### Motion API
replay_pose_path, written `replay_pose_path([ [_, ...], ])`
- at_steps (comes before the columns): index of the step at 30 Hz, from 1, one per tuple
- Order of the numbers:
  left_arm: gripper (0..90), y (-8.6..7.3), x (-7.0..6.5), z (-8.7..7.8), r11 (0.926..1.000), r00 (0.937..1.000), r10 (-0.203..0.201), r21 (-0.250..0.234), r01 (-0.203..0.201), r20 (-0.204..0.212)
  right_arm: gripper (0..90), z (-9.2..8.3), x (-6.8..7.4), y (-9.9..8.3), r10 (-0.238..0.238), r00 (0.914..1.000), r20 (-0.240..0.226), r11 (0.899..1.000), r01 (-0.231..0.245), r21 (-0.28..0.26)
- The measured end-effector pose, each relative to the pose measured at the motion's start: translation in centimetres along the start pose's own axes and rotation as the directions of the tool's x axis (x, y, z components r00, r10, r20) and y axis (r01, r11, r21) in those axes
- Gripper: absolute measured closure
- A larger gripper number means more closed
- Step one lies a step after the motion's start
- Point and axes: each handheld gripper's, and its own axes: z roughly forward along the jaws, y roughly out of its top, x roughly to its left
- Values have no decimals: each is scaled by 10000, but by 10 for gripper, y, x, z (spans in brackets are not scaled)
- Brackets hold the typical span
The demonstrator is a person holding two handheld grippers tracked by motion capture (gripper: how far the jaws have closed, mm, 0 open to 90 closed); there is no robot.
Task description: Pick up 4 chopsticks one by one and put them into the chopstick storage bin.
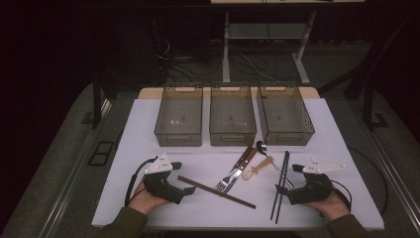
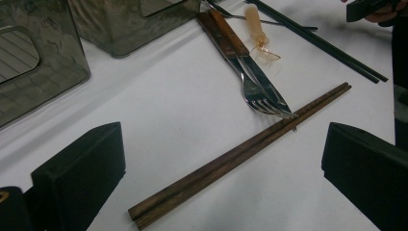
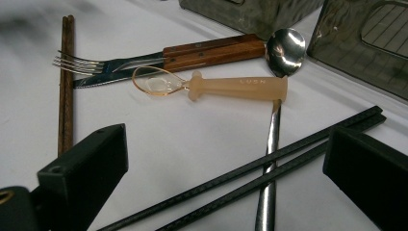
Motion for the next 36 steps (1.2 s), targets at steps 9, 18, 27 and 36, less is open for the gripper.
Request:
replay_pose_path([
  [9, 56, 2, 3, 0, 10000, 10000, 44, 43, -44, -86, 16, -2, -2, 1, 124, 9999, -38, 9999, -124, -63],
  [18, 199, 5, 6, 2, 9998, 9999, 82, 176, -80, -127, 16, -4, -3, 1, 249, 9996, -106, 9997, -250, -62],
  [27, 350, 11, 11, 9, 9980, 9995, 280, 575, -271, -147, 16, -4, -4, 2, 249, 9995, -187, 9996, -251, -105],
  [36, 612, 17, 22, 23, 9919, 9985, 373, 1227, -322, -395, 16, -5, -4, 1, 330, 9994, -95, 9994, -331, -89],
])
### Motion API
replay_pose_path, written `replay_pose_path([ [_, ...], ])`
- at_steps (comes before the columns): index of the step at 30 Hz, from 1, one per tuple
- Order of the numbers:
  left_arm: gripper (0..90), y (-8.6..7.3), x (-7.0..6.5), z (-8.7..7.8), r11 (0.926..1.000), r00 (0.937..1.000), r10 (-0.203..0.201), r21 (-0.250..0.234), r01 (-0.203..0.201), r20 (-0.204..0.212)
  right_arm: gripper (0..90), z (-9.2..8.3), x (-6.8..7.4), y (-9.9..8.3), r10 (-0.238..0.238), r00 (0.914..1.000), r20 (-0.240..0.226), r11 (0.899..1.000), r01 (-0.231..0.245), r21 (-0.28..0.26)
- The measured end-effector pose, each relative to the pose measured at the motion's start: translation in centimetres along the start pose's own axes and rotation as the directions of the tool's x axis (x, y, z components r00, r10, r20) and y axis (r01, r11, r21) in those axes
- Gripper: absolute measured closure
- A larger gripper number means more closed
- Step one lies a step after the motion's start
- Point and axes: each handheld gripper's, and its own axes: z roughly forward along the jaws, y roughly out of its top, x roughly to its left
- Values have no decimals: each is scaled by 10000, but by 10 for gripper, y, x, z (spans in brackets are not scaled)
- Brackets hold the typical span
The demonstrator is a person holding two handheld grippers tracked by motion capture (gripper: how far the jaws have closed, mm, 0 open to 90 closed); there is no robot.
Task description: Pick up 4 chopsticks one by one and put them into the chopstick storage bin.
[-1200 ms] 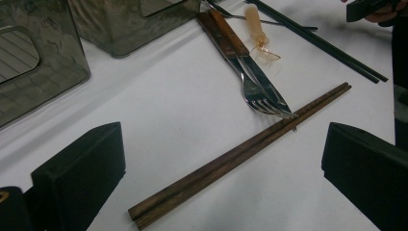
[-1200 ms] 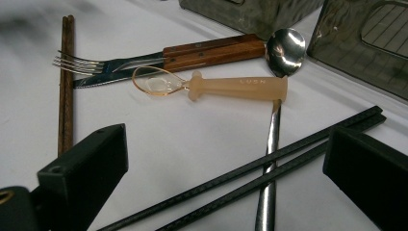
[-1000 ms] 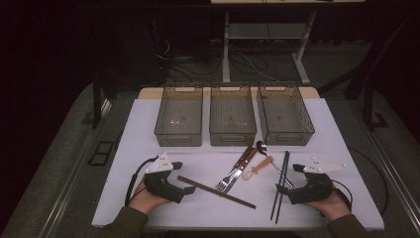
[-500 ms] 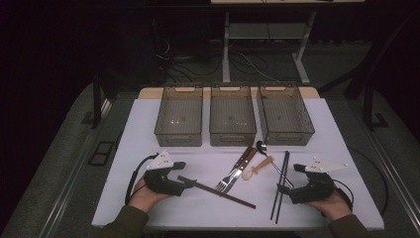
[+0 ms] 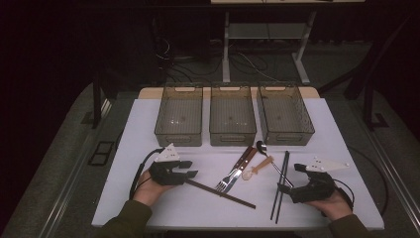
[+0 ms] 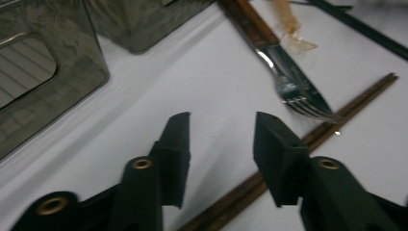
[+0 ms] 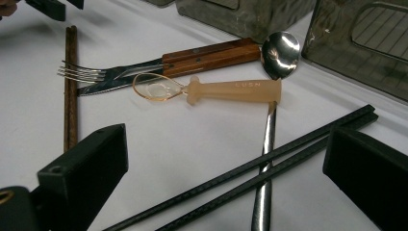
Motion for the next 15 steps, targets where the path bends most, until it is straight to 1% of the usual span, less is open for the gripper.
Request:
replay_pose_path([
  [3, 712, 2, 3, 5, 9997, 9998, 90, 242, -86, -148, 16, 0, 1, 0, -9, 10000, 19, 10000, 9, -1],
  [5, 754, 3, 5, 6, 9991, 9997, 148, 399, -140, -209, 16, 1, 1, 0, -15, 10000, 30, 10000, 15, -3],
  [6, 778, 2, 6, 7, 9992, 9999, 57, 397, -50, -154, 16, 1, 1, 0, -14, 10000, 28, 10000, 14, 1],
  [8, 827, 1, 7, 9, 9981, 9999, 25, 621, -18, -115, 16, 1, 1, 0, -20, 10000, 26, 10000, 20, 40],
  [9, 853, 0, 7, 9, 9971, 9999, 84, 759, -75, -115, 16, 2, 1, 0, -40, 10000, 24, 10000, 40, 53],
  [10, 878, -1, 7, 9, 9968, 9999, 33, 795, -22, -138, 16, 2, 1, 0, -13, 10000, 14, 10000, 13, 56],
  [12, 893, -1, 8, 8, 9964, 10000, -57, 846, 57, -4, 16, 2, 1, 0, -36, 10000, -5, 10000, 36, 59],
  [15, 894, -2, 9, 9, 9940, 9999, 105, 1090, -109, 39, 16, 3, 2, 0, -79, 10000, 5, 9999, 79, 92],
])
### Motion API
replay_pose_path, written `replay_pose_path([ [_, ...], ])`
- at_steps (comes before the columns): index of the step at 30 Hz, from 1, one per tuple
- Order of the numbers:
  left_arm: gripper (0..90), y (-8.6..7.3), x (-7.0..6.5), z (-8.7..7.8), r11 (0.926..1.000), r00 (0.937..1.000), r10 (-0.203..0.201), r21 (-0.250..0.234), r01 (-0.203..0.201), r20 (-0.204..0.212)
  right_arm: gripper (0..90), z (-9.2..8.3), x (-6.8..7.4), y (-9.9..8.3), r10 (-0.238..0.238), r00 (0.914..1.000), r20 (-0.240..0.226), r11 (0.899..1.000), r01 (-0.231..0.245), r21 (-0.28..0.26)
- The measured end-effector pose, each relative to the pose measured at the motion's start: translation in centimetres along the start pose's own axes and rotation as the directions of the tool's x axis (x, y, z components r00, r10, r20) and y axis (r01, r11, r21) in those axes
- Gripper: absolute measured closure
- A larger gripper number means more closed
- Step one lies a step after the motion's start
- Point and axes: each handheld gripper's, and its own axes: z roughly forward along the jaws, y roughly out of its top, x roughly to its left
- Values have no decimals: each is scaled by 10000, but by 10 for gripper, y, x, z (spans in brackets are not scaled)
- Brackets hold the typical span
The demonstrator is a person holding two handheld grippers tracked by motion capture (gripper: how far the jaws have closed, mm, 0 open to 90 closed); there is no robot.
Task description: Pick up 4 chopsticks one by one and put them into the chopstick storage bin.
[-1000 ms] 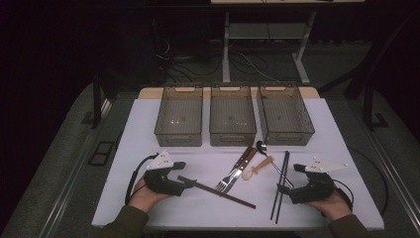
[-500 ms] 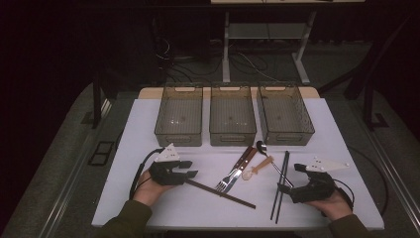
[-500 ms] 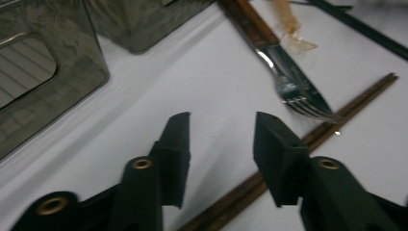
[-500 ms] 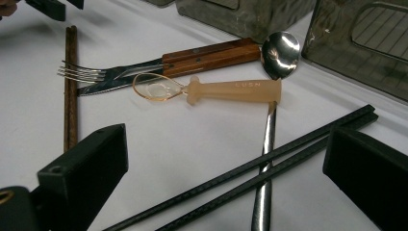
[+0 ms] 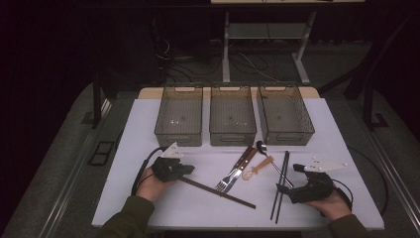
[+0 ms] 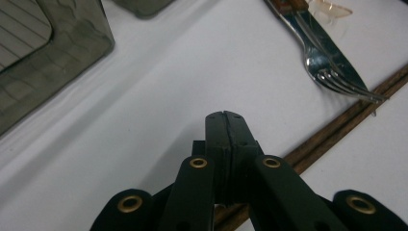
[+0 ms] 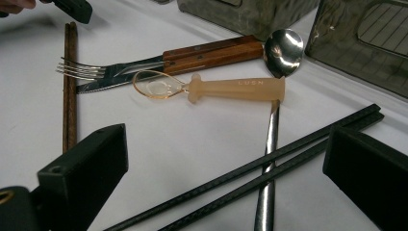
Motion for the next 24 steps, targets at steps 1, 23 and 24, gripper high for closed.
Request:
replay_pose_path([
  [1, 894, -1, -1, 0, 9999, 9999, -108, 82, 108, 22, 16, 0, 0, 0, -3, 10000, -12, 10000, 3, 15],
  [23, 895, -8, 0, -2, 9984, 9996, -281, 493, 280, 10, 16, 0, 1, -1, -62, 10000, -9, 9999, 63, 92],
  [24, 894, -8, 0, -2, 9984, 9997, -263, 494, 262, 3, 16, 0, 1, -1, -56, 10000, -11, 9999, 56, 95],
])
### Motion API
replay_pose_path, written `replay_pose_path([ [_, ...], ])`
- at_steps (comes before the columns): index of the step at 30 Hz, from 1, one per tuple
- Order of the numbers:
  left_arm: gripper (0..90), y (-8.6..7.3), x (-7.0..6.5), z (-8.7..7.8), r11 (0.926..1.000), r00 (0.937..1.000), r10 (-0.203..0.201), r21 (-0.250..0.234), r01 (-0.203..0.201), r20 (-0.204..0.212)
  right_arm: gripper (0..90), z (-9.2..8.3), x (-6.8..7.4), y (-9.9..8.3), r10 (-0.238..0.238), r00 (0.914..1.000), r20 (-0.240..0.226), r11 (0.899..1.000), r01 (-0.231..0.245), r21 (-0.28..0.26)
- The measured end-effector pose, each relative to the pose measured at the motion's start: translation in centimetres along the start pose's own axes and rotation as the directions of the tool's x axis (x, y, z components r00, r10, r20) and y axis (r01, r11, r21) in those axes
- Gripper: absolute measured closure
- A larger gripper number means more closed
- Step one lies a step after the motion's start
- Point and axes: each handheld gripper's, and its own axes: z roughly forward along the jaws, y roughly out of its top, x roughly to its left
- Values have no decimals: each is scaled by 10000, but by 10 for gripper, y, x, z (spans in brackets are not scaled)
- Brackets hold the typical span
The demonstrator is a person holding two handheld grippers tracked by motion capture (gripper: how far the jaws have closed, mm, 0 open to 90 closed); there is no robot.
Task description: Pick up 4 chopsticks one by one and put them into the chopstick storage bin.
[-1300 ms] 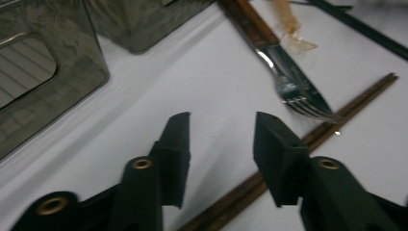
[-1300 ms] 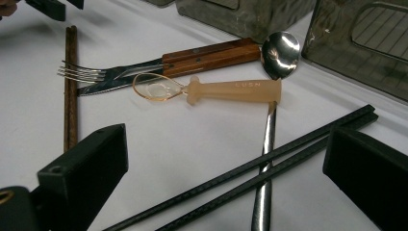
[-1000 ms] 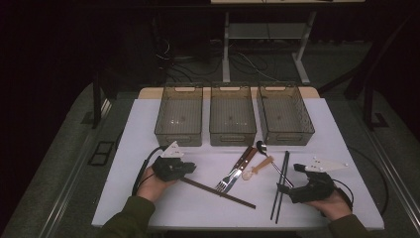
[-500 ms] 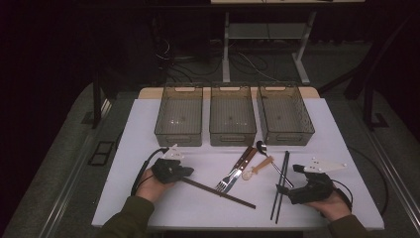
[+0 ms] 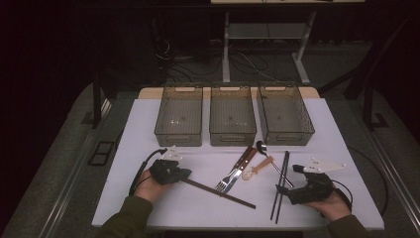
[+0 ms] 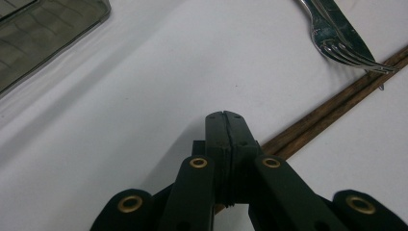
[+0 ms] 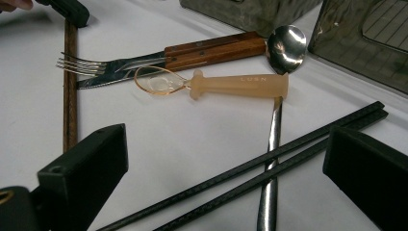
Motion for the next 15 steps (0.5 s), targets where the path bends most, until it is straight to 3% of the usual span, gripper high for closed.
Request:
replay_pose_path([
  [4, 895, -1, 0, -2, 9999, 9999, 143, 60, -143, 0, 16, 0, 0, 0, 12, 10000, 9, 10000, -12, 3],
  [14, 893, -2, -1, -3, 10000, 10000, 20, 54, -20, -74, 16, 0, 0, 0, 44, 10000, -13, 10000, -44, 50],
  [15, 854, -1, -1, -4, 9999, 9998, 101, -32, -101, -194, 16, 0, 0, 0, 22, 10000, -11, 10000, -22, 51],
])
